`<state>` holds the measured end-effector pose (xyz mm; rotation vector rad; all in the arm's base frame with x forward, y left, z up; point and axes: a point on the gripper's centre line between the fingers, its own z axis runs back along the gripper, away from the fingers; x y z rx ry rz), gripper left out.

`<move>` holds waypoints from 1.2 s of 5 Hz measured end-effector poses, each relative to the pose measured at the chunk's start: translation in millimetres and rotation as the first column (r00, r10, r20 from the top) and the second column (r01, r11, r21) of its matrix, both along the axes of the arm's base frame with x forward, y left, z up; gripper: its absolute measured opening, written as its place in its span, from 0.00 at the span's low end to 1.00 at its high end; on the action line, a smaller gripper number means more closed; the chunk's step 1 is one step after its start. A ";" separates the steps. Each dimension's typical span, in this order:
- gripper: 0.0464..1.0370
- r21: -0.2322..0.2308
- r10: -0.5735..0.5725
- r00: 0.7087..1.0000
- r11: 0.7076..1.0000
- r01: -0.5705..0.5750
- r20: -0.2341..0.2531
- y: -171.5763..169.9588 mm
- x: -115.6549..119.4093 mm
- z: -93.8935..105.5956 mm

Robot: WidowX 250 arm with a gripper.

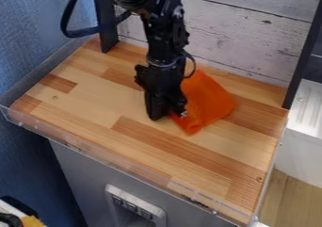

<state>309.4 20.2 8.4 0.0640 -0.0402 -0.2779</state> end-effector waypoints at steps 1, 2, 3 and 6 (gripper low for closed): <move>0.01 -0.043 0.103 0.995 0.994 -0.102 0.013 -10.4 3.6 2.3; 0.01 -0.074 0.174 0.985 0.982 -0.173 0.013 -15.9 7.1 5.0; 0.04 -0.100 0.223 0.975 0.970 -0.221 0.009 -19.6 10.3 9.0; 0.74 -0.087 0.275 0.959 0.956 -0.280 -0.066 -11.9 30.3 56.4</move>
